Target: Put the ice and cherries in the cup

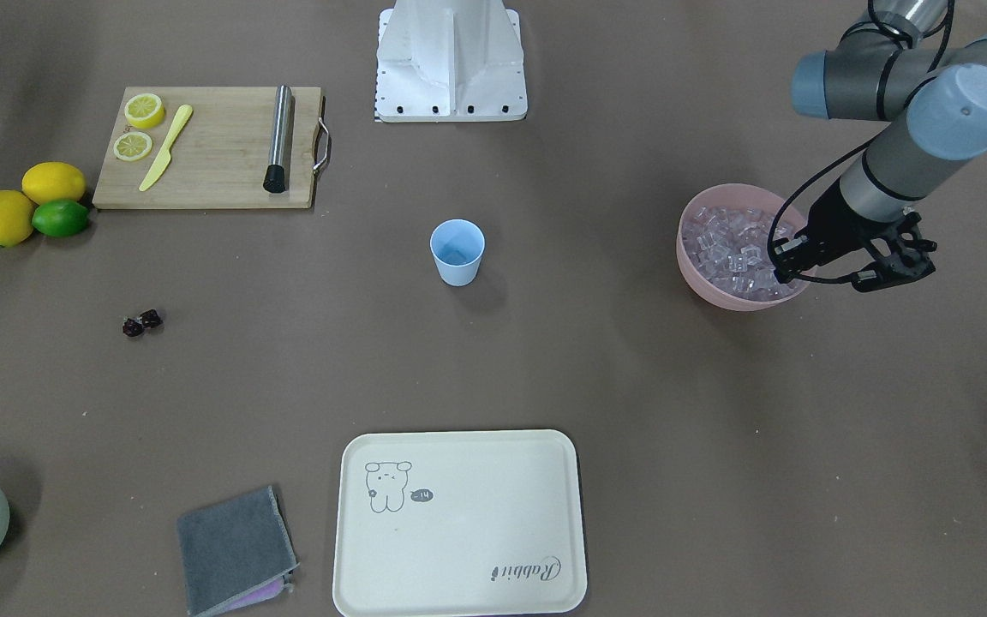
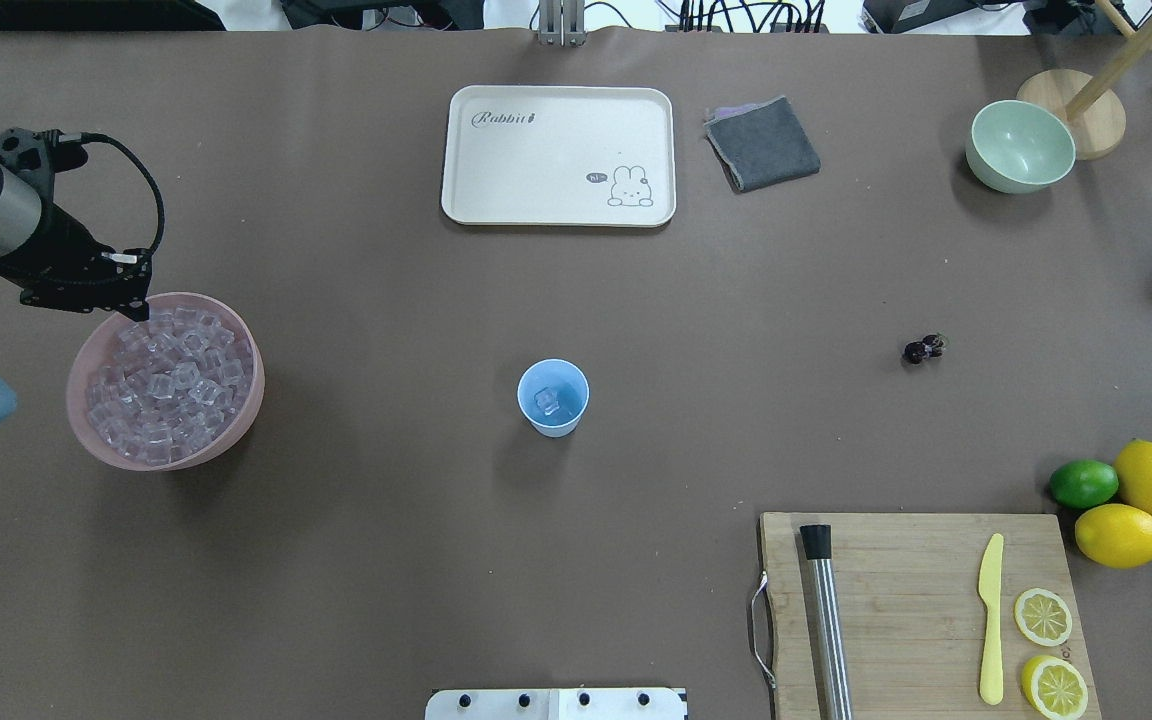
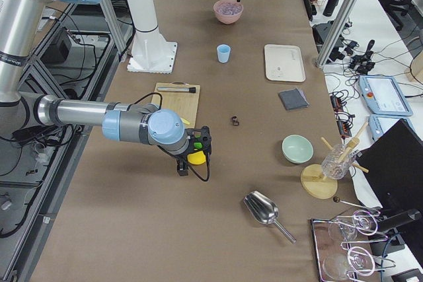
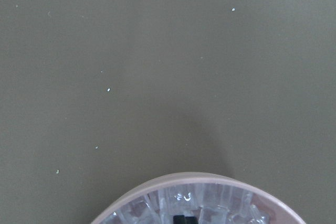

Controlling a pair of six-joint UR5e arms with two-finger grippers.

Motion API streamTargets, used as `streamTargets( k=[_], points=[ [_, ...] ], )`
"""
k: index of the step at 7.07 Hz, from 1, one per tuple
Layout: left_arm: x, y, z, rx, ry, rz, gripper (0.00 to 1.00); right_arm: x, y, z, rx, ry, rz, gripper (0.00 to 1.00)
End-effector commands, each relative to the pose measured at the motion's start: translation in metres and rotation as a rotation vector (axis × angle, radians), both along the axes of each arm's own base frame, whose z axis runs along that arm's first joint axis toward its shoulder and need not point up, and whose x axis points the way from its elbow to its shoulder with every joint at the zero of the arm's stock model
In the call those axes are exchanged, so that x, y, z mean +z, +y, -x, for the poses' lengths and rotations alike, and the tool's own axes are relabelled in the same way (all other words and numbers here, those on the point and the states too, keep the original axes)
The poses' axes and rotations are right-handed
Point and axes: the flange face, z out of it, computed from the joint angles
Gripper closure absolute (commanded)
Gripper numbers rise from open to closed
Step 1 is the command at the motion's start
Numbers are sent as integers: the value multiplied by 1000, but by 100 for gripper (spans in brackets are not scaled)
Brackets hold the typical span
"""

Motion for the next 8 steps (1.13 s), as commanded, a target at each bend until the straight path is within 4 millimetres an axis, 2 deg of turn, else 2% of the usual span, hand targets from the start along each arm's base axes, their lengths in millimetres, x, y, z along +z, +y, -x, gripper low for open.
streamTargets(
  k=[1, 2, 3, 6, 8],
  points=[
    [6, -2, -7, -7, -35, -1, 47, 4, 0, 1, -1, -7, 7, 0],
    [19, 4, -36, 31, -57, -9, 35, 3, -1, 0, 0, -7, 5, 0],
    [13, 3, -47, 32, -63, -30, 28, 3, -1, 1, -1, -5, 5, 0],
    [21, 7, -47, 31, -79, -27, 24, 7, 0, 0, 0, -6, 13, 0],
    [25, 13, -62, 48, -101, -34, 24, 10, 1, 0, 0, -8, 19, 0]
  ],
)
